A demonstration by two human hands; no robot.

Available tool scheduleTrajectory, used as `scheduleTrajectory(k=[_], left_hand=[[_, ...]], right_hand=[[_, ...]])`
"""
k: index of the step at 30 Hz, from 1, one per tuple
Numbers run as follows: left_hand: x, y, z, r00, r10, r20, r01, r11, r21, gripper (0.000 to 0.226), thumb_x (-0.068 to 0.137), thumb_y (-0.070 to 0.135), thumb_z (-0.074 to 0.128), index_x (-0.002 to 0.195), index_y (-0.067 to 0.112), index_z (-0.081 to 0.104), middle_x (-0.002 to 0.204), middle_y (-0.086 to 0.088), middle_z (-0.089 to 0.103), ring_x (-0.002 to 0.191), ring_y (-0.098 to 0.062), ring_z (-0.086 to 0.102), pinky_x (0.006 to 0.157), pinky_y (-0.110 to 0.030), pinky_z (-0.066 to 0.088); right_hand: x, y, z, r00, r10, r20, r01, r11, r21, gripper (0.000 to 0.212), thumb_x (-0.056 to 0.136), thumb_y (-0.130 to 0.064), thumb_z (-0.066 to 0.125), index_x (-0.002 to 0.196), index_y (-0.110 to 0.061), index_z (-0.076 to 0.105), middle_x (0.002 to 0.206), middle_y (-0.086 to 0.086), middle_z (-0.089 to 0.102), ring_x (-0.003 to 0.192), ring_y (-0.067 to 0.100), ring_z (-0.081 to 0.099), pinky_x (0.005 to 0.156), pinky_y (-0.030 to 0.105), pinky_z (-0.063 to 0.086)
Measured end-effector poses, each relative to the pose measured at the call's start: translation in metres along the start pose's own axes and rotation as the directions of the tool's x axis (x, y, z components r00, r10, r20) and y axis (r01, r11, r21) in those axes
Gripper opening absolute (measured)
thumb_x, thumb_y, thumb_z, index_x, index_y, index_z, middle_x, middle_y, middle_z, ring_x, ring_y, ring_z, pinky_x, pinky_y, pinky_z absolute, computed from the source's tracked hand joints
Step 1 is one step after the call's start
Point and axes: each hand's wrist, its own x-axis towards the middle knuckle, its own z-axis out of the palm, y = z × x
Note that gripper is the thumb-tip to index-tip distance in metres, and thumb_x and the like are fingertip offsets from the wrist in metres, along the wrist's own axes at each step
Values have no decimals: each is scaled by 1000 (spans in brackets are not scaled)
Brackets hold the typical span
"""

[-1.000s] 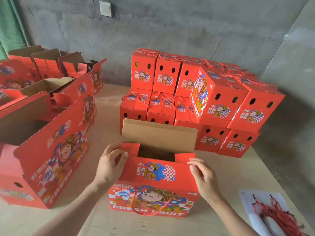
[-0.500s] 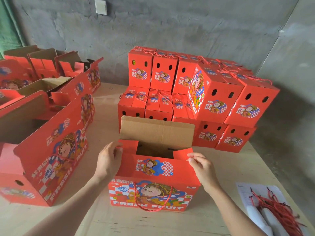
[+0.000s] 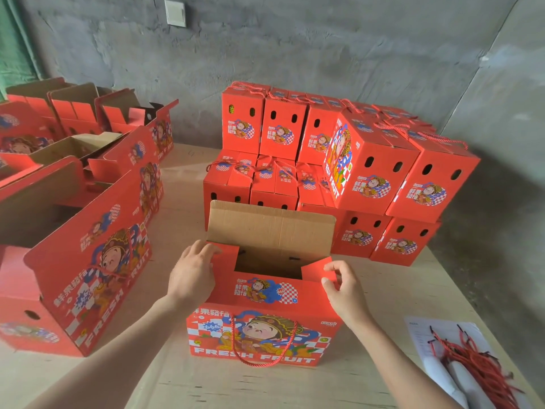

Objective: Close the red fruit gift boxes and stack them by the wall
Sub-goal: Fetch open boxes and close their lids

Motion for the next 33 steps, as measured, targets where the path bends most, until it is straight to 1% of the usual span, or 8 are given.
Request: scheduleTrajectory(k=[5, 8, 12, 15, 18, 24, 29, 33], left_hand=[[12, 11, 4, 998, 25, 63, -40, 964, 263, 32, 95, 13, 47, 126, 20, 54, 123, 2, 55, 111, -19, 52, 79, -31, 47], [16, 12, 9, 996, 7, 86, -29, 965, 260, 34, 95, 9, 43, 127, 17, 52, 124, -1, 52, 111, -21, 51, 80, -31, 46], [13, 8, 13, 998, -56, 38, 56, 998, 20, 44, 93, 0, 46, 137, 4, 39, 132, -17, 42, 110, -35, 51, 84, -37, 42], [10, 6, 13, 996, -88, -20, 82, 978, -191, 73, 89, -5, 53, 149, 4, 12, 143, -21, 22, 123, -41, 35, 98, -44, 36], [7, 7, 12, 995, -38, -95, 23, 989, -149, 101, 82, 4, 69, 151, 9, -4, 154, -21, 5, 142, -35, 4, 114, -52, 11], [2, 5, 9, 977, 199, -76, -189, 974, 121, 75, 82, 72, 35, 125, 16, 59, 144, -11, 44, 143, -37, 20, 112, -57, 0], [2, 5, 11, 980, 200, 12, -199, 966, 166, 77, 81, 77, 30, 104, 13, 65, 114, -4, 68, 131, -27, 45, 113, -55, -10], [19, 1, 10, 958, 112, 263, -156, 976, 152, 57, 76, 72, 52, 106, 24, 44, 127, 4, 55, 137, -19, 33, 112, -49, -15]], right_hand=[[10, -8, 0, 996, -89, 19, 90, 944, -318, 21, 84, -5, 67, 105, -5, 61, 105, 8, 63, 107, 26, 53, 91, 31, 38], [22, -19, 4, 995, 85, 60, -73, 980, -187, 73, 85, 2, 63, 147, -8, 26, 147, 10, 35, 133, 25, 39, 100, 22, 36], [28, -23, 10, 961, 238, 143, -237, 971, -24, 98, 88, 1, 59, 151, -19, -13, 161, 3, 7, 127, 23, 47, 71, 14, 48], [23, -18, 9, 977, 205, 55, -211, 965, 156, 98, 82, -6, 72, 153, -22, 6, 155, 5, 26, 139, 20, 32, 104, 32, 41], [16, -14, 7, 984, 176, 8, -171, 944, 281, 67, 73, -14, 81, 126, -24, 41, 129, 2, 51, 123, 19, 47, 95, 27, 40], [17, -15, 8, 978, 209, 18, -199, 898, 393, 26, 85, -36, 68, 100, -19, 54, 130, 1, 56, 114, 12, 49, 88, 24, 33], [18, -1, -2, 996, -42, 79, 41, 999, 7, 23, 86, -33, 68, 96, -17, 56, 124, -3, 58, 116, 12, 51, 90, 22, 35], [34, 7, -21, 868, -88, 489, 245, 932, -267, 51, 92, -55, 47, 141, -45, 36, 155, -10, 23, 144, 12, 19, 113, 38, 26]])
